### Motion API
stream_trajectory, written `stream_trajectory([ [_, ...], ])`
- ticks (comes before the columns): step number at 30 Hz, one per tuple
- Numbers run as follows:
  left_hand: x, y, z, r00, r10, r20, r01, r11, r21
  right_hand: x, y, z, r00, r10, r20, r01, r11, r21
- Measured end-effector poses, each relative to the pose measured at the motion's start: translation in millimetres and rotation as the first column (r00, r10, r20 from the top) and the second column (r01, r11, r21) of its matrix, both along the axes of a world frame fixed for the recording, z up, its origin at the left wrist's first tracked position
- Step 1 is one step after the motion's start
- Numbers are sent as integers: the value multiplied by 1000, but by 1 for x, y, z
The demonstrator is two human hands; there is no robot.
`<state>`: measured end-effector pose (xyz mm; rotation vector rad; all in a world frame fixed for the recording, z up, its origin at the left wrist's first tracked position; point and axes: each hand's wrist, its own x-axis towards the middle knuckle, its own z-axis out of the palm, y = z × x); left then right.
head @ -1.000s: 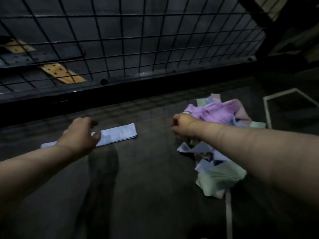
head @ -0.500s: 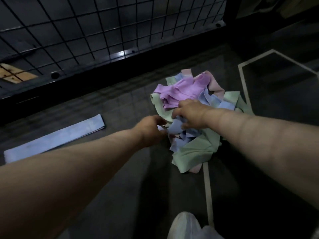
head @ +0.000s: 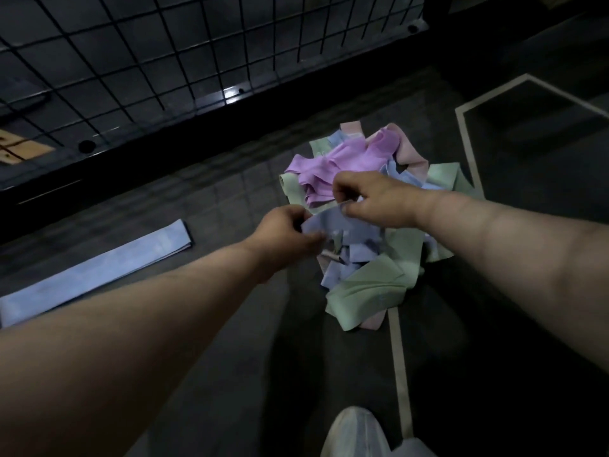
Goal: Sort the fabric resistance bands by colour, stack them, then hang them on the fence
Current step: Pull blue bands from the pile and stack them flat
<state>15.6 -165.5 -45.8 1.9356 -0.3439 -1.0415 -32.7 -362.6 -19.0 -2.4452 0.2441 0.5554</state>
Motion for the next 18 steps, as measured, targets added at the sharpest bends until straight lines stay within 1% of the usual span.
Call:
stream_trajectory([
  [3,16,5,22,996,12,-84,-18,998,-64,6,-9,11,988,17,-153,-9,999,51],
  [4,21,7,27,995,22,-98,-28,998,-63,8,-10,14,981,46,-188,-42,999,26],
  [5,26,9,31,993,42,-107,-48,997,-57,9,-10,15,974,91,-209,-100,994,-32],
  [6,33,12,32,992,64,-109,-70,996,-47,11,-8,15,966,142,-218,-172,977,-126],
  [8,44,21,35,990,106,-94,-107,994,-13,13,-5,14,955,232,-183,-283,894,-346],
  [9,51,27,37,988,128,-92,-128,992,1,14,-3,14,957,255,-136,-288,861,-419],
  [10,57,33,39,986,141,-92,-141,990,9,16,0,15,963,252,-91,-266,851,-453],
  [12,69,45,44,983,162,-90,-159,987,33,21,2,16,979,199,-33,-192,872,-451],
  [14,80,59,52,978,173,-117,-172,985,26,28,4,18,987,162,-22,-154,877,-454],
  [15,86,67,56,977,167,-135,-166,986,18,33,6,20,993,119,-24,-118,901,-417],
  [16,92,75,58,979,136,-150,-136,991,10,37,9,21,999,40,-10,-41,948,-314],
  [17,98,85,61,985,88,-151,-87,996,15,42,14,24,998,-66,-10,63,986,-152],
  [18,102,94,63,991,23,-132,-18,999,36,46,21,27,984,-174,-37,175,984,38],
])
